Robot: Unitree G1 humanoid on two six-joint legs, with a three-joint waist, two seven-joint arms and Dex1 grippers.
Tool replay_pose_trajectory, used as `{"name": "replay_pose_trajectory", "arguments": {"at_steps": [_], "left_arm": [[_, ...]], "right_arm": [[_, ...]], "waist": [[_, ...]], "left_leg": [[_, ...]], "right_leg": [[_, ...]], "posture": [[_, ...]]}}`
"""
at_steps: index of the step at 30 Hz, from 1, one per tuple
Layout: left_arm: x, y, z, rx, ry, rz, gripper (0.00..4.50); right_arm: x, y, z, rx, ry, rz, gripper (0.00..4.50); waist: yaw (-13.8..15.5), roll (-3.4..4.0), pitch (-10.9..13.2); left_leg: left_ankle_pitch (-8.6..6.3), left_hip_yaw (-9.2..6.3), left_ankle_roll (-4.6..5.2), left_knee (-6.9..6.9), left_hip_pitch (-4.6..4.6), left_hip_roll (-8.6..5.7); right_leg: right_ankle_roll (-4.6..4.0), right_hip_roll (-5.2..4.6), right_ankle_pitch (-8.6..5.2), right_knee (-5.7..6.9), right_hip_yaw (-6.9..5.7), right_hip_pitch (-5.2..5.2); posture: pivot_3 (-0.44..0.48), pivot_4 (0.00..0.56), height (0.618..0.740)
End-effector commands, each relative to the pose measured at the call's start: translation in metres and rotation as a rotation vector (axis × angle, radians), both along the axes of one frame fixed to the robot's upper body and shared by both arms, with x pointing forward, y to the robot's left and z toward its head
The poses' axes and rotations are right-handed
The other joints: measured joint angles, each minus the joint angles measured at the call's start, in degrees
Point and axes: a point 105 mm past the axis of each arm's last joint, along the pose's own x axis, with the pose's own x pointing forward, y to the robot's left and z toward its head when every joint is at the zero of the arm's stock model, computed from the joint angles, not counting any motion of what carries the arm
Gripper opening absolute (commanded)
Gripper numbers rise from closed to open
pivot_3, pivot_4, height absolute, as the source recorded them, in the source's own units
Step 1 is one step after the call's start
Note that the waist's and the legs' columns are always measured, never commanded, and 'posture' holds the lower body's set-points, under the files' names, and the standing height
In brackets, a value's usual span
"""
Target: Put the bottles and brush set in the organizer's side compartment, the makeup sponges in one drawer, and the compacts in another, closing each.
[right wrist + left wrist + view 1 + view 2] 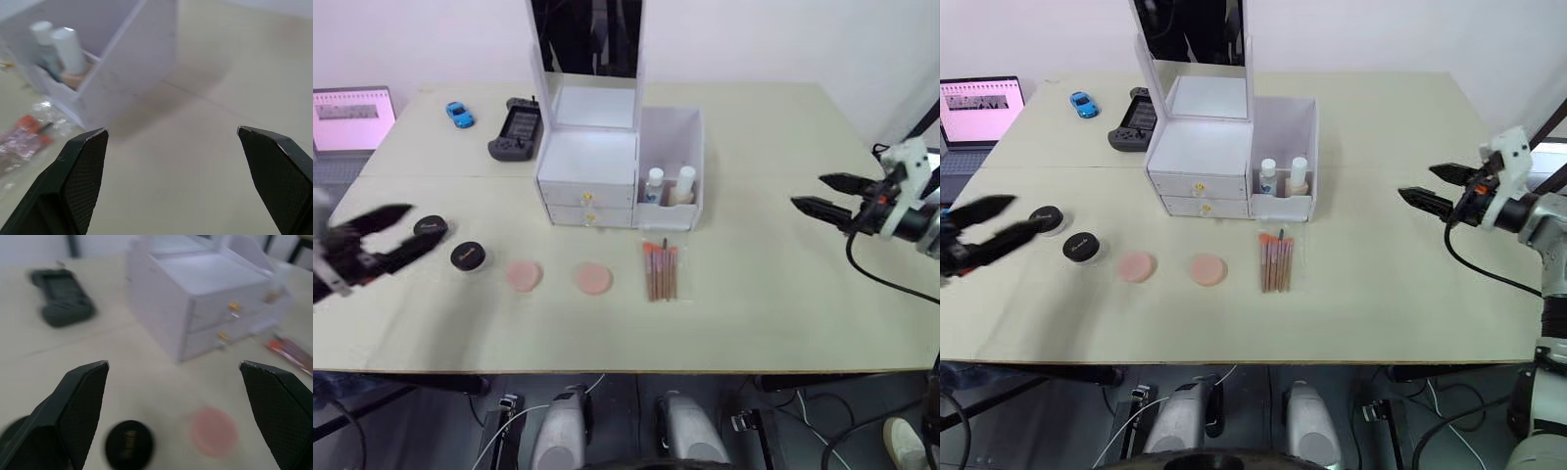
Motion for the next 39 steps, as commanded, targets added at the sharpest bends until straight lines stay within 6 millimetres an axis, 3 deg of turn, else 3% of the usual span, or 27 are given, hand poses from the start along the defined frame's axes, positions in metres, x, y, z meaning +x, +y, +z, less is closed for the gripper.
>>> {"name": "replay_pose_trajectory", "arguments": {"at_steps": [1, 5, 11, 14, 20, 21, 25, 29, 36, 39], "left_arm": [[-0.002, -0.041, 0.007, 0.032, 0.022, -0.128, 4.50], [0.010, -0.088, 0.013, -0.022, 0.038, -0.182, 4.50], [0.006, -0.156, 0.008, -0.080, 0.199, -0.387, 4.50], [0.012, -0.175, -0.004, -0.134, 0.303, -0.398, 3.61], [0.030, -0.200, -0.016, -0.169, 0.389, -0.339, 0.35], [0.036, -0.205, -0.021, -0.182, 0.414, -0.312, 0.09], [0.052, -0.223, -0.039, -0.148, 0.442, -0.216, 0.09], [0.046, -0.236, -0.054, -0.097, 0.491, -0.260, 0.09], [0.046, -0.241, -0.081, -0.031, 0.558, -0.224, 0.09], [0.053, -0.229, -0.105, -0.013, 0.638, -0.128, 0.09]], "right_arm": [[-0.014, 0.027, 0.024, -0.071, -0.065, 0.102, 4.46], [-0.030, 0.047, 0.020, -0.120, -0.019, 0.163, 4.46], [-0.051, 0.088, 0.006, -0.066, 0.070, 0.280, 4.46], [-0.055, 0.095, -0.006, -0.022, 0.147, 0.254, 4.50], [-0.060, 0.108, -0.021, 0.055, 0.319, 0.229, 4.50], [-0.058, 0.109, -0.025, 0.070, 0.360, 0.211, 4.50], [-0.045, 0.109, -0.043, 0.126, 0.503, 0.102, 4.50], [-0.038, 0.111, -0.056, 0.217, 0.664, 0.054, 4.50], [-0.028, 0.112, -0.072, 0.331, 0.812, 0.029, 4.50], [-0.023, 0.110, -0.082, 0.341, 0.864, -0.013, 4.50]], "waist": [[0.2, 0.00, 0.0], [0.5, -0.01, 0.0], [0.3, -0.02, 0.0], [0.3, -0.01, 0.0], [0.3, -0.02, 0.0], [0.4, -0.02, 0.0], [0.4, -0.05, 0.0], [0.4, -0.04, 0.0], [0.4, -0.02, -0.1], [0.3, -0.01, -0.1]], "left_leg": [[0.00, 0.00, 0.00, 0.00, 0.00, 0.00], [0.00, -0.10, 0.00, 0.08, -0.02, -0.05], [0.01, -0.25, 0.01, 0.16, -0.05, -0.07], [0.01, -0.34, 0.01, 0.19, -0.05, -0.05], [0.01, -0.51, 0.02, 0.31, -0.12, -0.06], [0.01, -0.51, 0.02, 0.32, -0.12, -0.06], [0.01, -0.60, 0.02, 0.39, -0.17, -0.08], [0.02, -0.62, 0.01, 0.39, -0.22, -0.10], [0.02, -0.62, 0.02, 0.40, -0.23, -0.10], [0.02, -0.63, 0.02, 0.40, -0.23, -0.10]], "right_leg": [[0.00, 0.00, 0.00, 0.00, 0.00, 0.00], [0.02, 0.01, -0.01, -0.02, -0.01, 0.08], [0.09, 0.16, 0.02, -0.01, 0.00, 0.14], [0.12, 0.23, 0.04, 0.01, 0.00, 0.16], [0.12, 0.29, 0.04, 0.02, -0.05, 0.18], [0.12, 0.29, 0.04, 0.02, -0.05, 0.20], [0.12, 0.29, 0.04, 0.01, -0.12, 0.24], [0.11, 0.30, 0.04, 0.01, -0.12, 0.17], [0.11, 0.31, 0.04, 0.01, -0.13, 0.18], [0.11, 0.31, 0.04, 0.00, -0.13, 0.18]], "posture": [[0.000, 0.150, 0.739], [0.000, 0.150, 0.739], [0.000, 0.150, 0.739], [0.000, 0.150, 0.739], [0.000, 0.150, 0.739], [0.000, 0.150, 0.739], [0.000, 0.150, 0.739], [0.000, 0.150, 0.739], [0.000, 0.150, 0.739], [0.000, 0.150, 0.739]]}}
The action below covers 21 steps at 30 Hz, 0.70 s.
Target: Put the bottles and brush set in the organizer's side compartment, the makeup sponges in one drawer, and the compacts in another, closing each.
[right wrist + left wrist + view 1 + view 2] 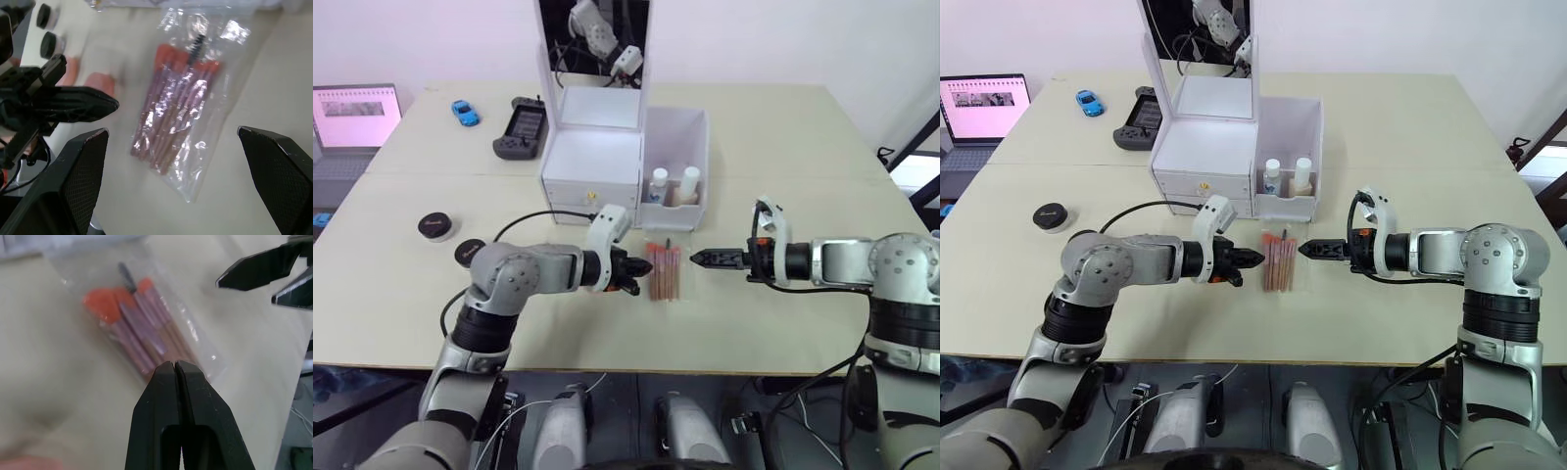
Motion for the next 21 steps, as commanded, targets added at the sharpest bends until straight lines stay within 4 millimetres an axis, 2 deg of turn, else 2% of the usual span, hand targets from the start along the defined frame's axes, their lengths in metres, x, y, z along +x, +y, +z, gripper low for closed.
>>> {"name": "replay_pose_trajectory", "arguments": {"at_steps": [1, 6, 10, 14, 21], "left_arm": [[0.007, 0.008, -0.016, 0.024, 0.058, 0.065, 0.09], [0.014, 0.011, -0.028, 0.064, 0.066, 0.064, 0.09], [0.013, 0.005, -0.034, 0.094, 0.065, 0.038, 0.09], [0.014, 0.009, -0.038, 0.119, 0.061, 0.051, 0.09], [0.017, 0.027, -0.038, 0.171, 0.037, 0.084, 0.09]], "right_arm": [[0.006, 0.003, 0.000, 0.012, 0.026, -0.013, 4.50], [0.012, 0.019, -0.015, 0.026, 0.089, 0.000, 4.50], [0.018, 0.037, -0.022, 0.079, 0.137, 0.024, 4.50], [0.021, 0.050, -0.030, 0.134, 0.178, 0.043, 4.50], [0.024, 0.055, -0.044, 0.187, 0.227, 0.048, 4.50]], "waist": [[-0.1, 0.01, 0.0], [-0.1, 0.06, -0.1], [-0.1, 0.04, -0.4], [-0.1, -0.01, -0.8], [-0.6, -0.06, -1.4]], "left_leg": [[0.00, 0.00, 0.00, 0.00, 0.00, 0.00], [0.00, -0.03, 0.00, -0.01, 0.02, 0.01], [0.00, -0.04, 0.00, 0.00, 0.04, 0.01], [0.00, -0.03, 0.00, -0.01, 0.05, 0.01], [-0.01, -0.07, 0.00, -0.08, 0.13, 0.07]], "right_leg": [[0.00, 0.01, 0.00, 0.00, 0.00, -0.01], [0.00, 0.05, 0.00, 0.01, 0.00, 0.01], [0.00, 0.05, 0.00, 0.01, -0.02, 0.05], [0.00, 0.05, 0.00, 0.00, -0.02, 0.06], [-0.02, 0.15, 0.00, 0.00, -0.01, 0.08]], "posture": [[0.000, 0.150, 0.739], [0.000, 0.150, 0.739], [0.000, 0.150, 0.739], [0.000, 0.150, 0.739], [0.000, 0.150, 0.739]]}}
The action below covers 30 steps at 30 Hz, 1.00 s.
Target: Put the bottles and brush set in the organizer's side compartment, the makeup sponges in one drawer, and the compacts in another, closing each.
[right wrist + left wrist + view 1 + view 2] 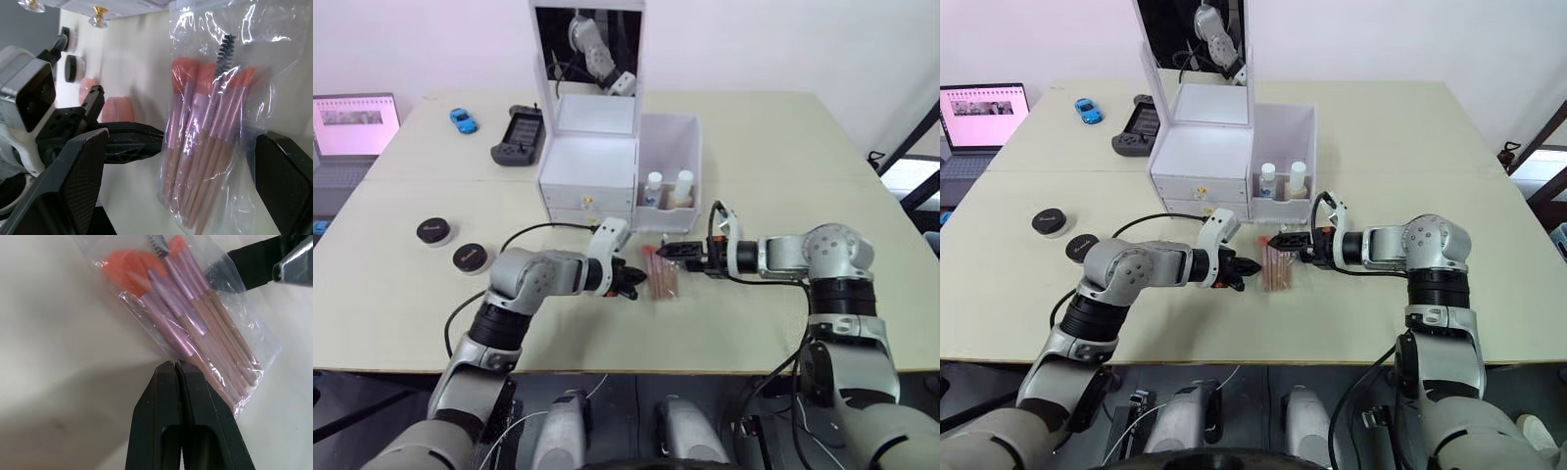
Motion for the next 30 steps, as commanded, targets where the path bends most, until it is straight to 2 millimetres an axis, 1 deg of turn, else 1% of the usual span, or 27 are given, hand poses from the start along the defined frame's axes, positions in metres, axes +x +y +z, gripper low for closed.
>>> {"name": "replay_pose_trajectory", "arguments": {"at_steps": [1, 3, 6, 10, 15, 18, 21, 24, 25, 27, 28, 29, 30], "left_arm": [[0.005, 0.023, -0.012, 0.102, -0.002, 0.069, 0.09], [0.005, 0.026, -0.012, 0.110, -0.006, 0.071, 0.09], [0.006, 0.027, -0.011, 0.125, -0.015, 0.066, 0.09], [0.006, 0.026, -0.011, 0.130, -0.020, 0.059, 0.09], [0.006, 0.026, -0.011, 0.133, -0.025, 0.057, 0.09], [0.006, 0.025, -0.012, 0.129, -0.026, 0.057, 0.09], [0.004, 0.024, -0.011, 0.125, -0.027, 0.053, 0.00], [0.003, 0.023, -0.012, 0.122, -0.027, 0.048, 0.00], [0.002, 0.023, -0.012, 0.121, -0.028, 0.046, 0.00], [0.001, 0.023, -0.012, 0.118, -0.030, 0.044, 0.00], [0.001, 0.023, -0.012, 0.116, -0.030, 0.044, 0.00], [0.000, 0.024, -0.011, 0.113, -0.032, 0.043, 0.00], [-0.001, 0.024, -0.010, 0.101, -0.033, 0.040, 0.00]], "right_arm": [[-0.005, 0.008, -0.016, 0.010, 0.062, 0.036, 4.50], [-0.005, 0.011, -0.023, 0.007, 0.071, 0.044, 4.50], [-0.004, 0.017, -0.027, 0.015, 0.079, 0.064, 4.50], [-0.006, 0.026, -0.031, 0.007, 0.087, 0.108, 4.50], [-0.005, 0.028, -0.035, -0.030, 0.095, 0.131, 4.50], [-0.005, 0.029, -0.033, -0.031, 0.090, 0.147, 4.50], [-0.004, 0.028, -0.031, -0.020, 0.093, 0.142, 3.60], [-0.005, 0.025, -0.031, -0.021, 0.098, 0.145, 2.10], [-0.006, 0.025, -0.031, -0.017, 0.099, 0.146, 1.69], [-0.007, 0.024, -0.029, -0.012, 0.101, 0.149, 0.60], [-0.008, 0.023, -0.028, -0.011, 0.101, 0.151, 0.16], [-0.009, 0.022, -0.027, -0.009, 0.100, 0.150, 0.07], [-0.010, 0.019, -0.026, -0.010, 0.094, 0.146, 0.07]], "waist": [[-0.2, -0.01, -0.1], [-0.5, -0.02, -0.2], [-1.3, -0.03, -0.2], [-1.5, -0.03, -0.2], [-1.5, -0.04, -0.2], [-1.5, -0.04, -0.2], [-1.4, -0.04, -0.2], [-1.3, -0.03, -0.2], [-1.2, -0.03, -0.2], [-1.2, -0.03, -0.2], [-1.3, -0.05, -0.2], [-1.2, -0.04, -0.2], [-1.2, -0.04, -0.2]], "left_leg": [[0.00, -0.01, 0.00, -0.01, 0.02, 0.03], [0.00, -0.06, 0.00, -0.04, 0.04, 0.06], [0.00, -0.12, 0.00, -0.13, 0.20, 0.07], [-0.06, -0.12, 0.05, -0.33, 0.89, 0.08], [-0.06, -0.15, 0.06, -0.34, 0.95, 0.14], [-0.07, -0.15, 0.05, -0.34, 0.96, 0.14], [-0.07, -0.15, 0.05, -0.35, 0.96, 0.14], [-0.07, -0.15, 0.05, -0.38, 0.90, 0.14], [-0.07, -0.15, 0.05, -0.39, 0.89, 0.14], [-0.07, -0.15, 0.04, -0.39, 0.85, 0.14], [-0.08, -0.15, 0.04, -0.39, 0.85, 0.14], [-0.08, -0.18, 0.04, -0.39, 0.86, 0.14], [-0.08, -0.19, 0.03, -0.39, 0.85, 0.14]], "right_leg": [[-0.01, 0.05, 0.00, 0.00, 0.02, 0.00], [-0.04, 0.13, 0.01, 0.00, 0.04, 0.00], [-0.07, 0.18, 0.00, 0.00, 0.04, 0.13], [-0.22, 0.20, -0.09, -0.11, 0.06, 0.72], [-0.25, 0.25, -0.10, -0.11, 0.06, 0.76], [-0.25, 0.26, -0.10, -0.11, 0.06, 0.77], [-0.27, 0.25, -0.11, -0.11, 0.06, 0.76], [-0.27, 0.24, -0.11, -0.14, 0.06, 0.72], [-0.28, 0.24, -0.11, -0.15, 0.06, 0.71], [-0.27, 0.23, -0.11, -0.17, 0.05, 0.69], [-0.27, 0.23, -0.11, -0.19, 0.05, 0.71], [-0.28, 0.23, -0.11, -0.21, 0.04, 0.73], [-0.28, 0.22, -0.11, -0.21, 0.01, 0.73]], "posture": [[0.000, 0.150, 0.739], [0.000, 0.150, 0.739], [0.000, 0.150, 0.739], [0.000, 0.150, 0.739], [0.000, 0.150, 0.739], [0.000, 0.150, 0.739], [0.000, 0.150, 0.739], [0.000, 0.150, 0.739], [0.000, 0.150, 0.739], [0.000, 0.150, 0.739], [0.000, 0.150, 0.739], [0.000, 0.150, 0.739], [0.000, 0.150, 0.739]]}}
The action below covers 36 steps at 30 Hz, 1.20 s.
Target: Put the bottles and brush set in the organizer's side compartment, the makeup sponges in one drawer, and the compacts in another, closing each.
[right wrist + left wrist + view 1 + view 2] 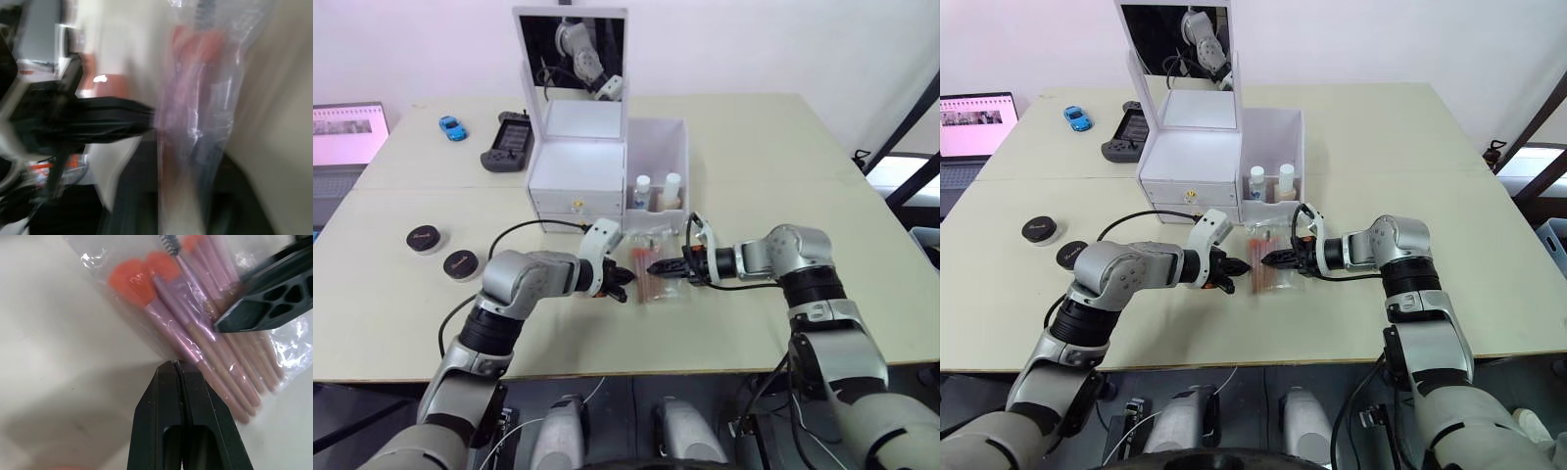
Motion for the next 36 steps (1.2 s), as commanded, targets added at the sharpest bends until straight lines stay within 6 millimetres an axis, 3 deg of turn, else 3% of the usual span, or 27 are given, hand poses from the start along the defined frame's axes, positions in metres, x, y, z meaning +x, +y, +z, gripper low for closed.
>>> {"name": "replay_pose_trajectory", "arguments": {"at_steps": [1, 6, 9, 10, 13, 16, 20, 25, 29, 31, 36], "left_arm": [[-0.003, 0.010, -0.005, 0.018, 0.011, 0.023, 0.00], [-0.010, 0.005, 0.016, -0.084, -0.066, -0.049, 0.00], [-0.013, 0.005, 0.039, -0.165, -0.166, -0.082, 0.00], [-0.020, 0.011, 0.050, -0.180, -0.219, -0.115, 0.00], [-0.037, 0.026, 0.060, -0.173, -0.284, -0.170, 0.00], [-0.043, 0.040, 0.055, -0.169, -0.286, -0.168, 0.00], [-0.043, 0.059, 0.049, -0.244, -0.253, -0.102, 0.00], [-0.037, 0.071, 0.060, -0.377, -0.347, -0.018, 0.00], [-0.033, 0.079, 0.073, -0.353, -0.523, 0.040, 0.00], [-0.031, 0.081, 0.090, -0.399, -0.584, 0.058, 0.00], [-0.032, 0.090, 0.133, -0.357, -0.781, 0.092, 0.00]], "right_arm": [[-0.010, -0.007, -0.005, -0.004, 0.032, -0.001, 0.07], [-0.030, -0.015, 0.028, 0.063, -0.131, 0.059, 0.07], [-0.039, -0.022, 0.055, 0.068, -0.309, 0.073, 0.07], [-0.039, -0.026, 0.089, 0.098, -0.547, 0.073, 0.07], [-0.042, -0.033, 0.153, 0.102, -1.025, 0.066, 0.07], [-0.027, -0.035, 0.183, 0.038, -1.259, 0.054, 0.07], [0.003, -0.027, 0.219, -0.009, -1.448, 0.118, 0.07], [0.038, -0.020, 0.230, -0.132, -1.583, 0.176, 0.07], [0.056, -0.016, 0.246, -0.057, -1.624, 0.118, 0.07], [0.061, -0.014, 0.247, -0.036, -1.633, 0.114, 0.07], [0.079, -0.007, 0.225, -0.081, -1.607, 0.129, 0.07]], "waist": [[0.1, 0.00, 0.0], [0.5, 0.06, 0.1], [0.6, 0.13, 0.2], [0.5, 0.13, 0.2], [0.2, 0.35, 0.4], [0.1, 0.31, 0.4], [-0.1, 0.37, 0.6], [0.6, 0.25, 0.7], [1.1, 0.25, 0.9], [1.4, 0.26, 0.9], [1.4, 0.26, 0.9]], "left_leg": [[0.00, 0.00, 0.00, -0.01, -0.01, 0.00], [-0.12, -0.02, -0.18, -0.03, -0.20, -0.02], [-0.12, 0.04, -0.18, -0.01, -0.42, -0.04], [-0.12, 0.03, -0.18, -0.01, -0.46, -0.04], [-0.11, 0.00, -0.18, 0.03, -1.13, -0.03], [-0.11, 0.00, -0.18, 0.03, -1.03, -0.03], [-0.11, 0.08, -0.18, 0.07, -0.90, -0.03], [-0.10, 0.11, -0.18, 0.13, -1.01, -0.03], [-0.10, 0.27, -0.19, 0.12, -1.02, -0.07], [-0.09, 0.26, -0.20, 0.10, -1.01, -0.06], [-0.07, 0.18, -0.24, 0.11, -0.97, -0.03]], "right_leg": [[0.00, -0.01, 0.00, 0.00, 0.00, 0.00], [0.01, -0.07, -0.01, -0.17, -0.03, -0.09], [0.00, -0.12, -0.01, -0.16, 0.00, -0.32], [0.00, -0.12, -0.01, -0.16, 0.00, -0.36], [0.04, -0.05, 0.01, -0.11, 0.03, -1.10], [0.06, -0.03, 0.00, -0.13, 0.00, -1.00], [-0.10, 0.00, -0.03, -0.13, 0.17, -1.00], [-0.04, -0.06, 0.01, -0.18, 0.13, -1.02], [0.01, -0.19, 0.04, -0.19, 0.18, -1.04], [0.00, -0.18, 0.05, -0.14, 0.16, -1.07], [-0.07, -0.13, 0.07, -0.13, 0.11, -0.97]], "posture": [[0.000, 0.150, 0.739], [0.000, 0.150, 0.739], [0.000, 0.150, 0.739], [0.000, 0.150, 0.739], [0.000, 0.150, 0.739], [0.000, 0.150, 0.739], [0.000, 0.150, 0.739], [0.000, 0.150, 0.739], [0.000, 0.150, 0.739], [0.000, 0.150, 0.739], [0.000, 0.150, 0.739]]}}
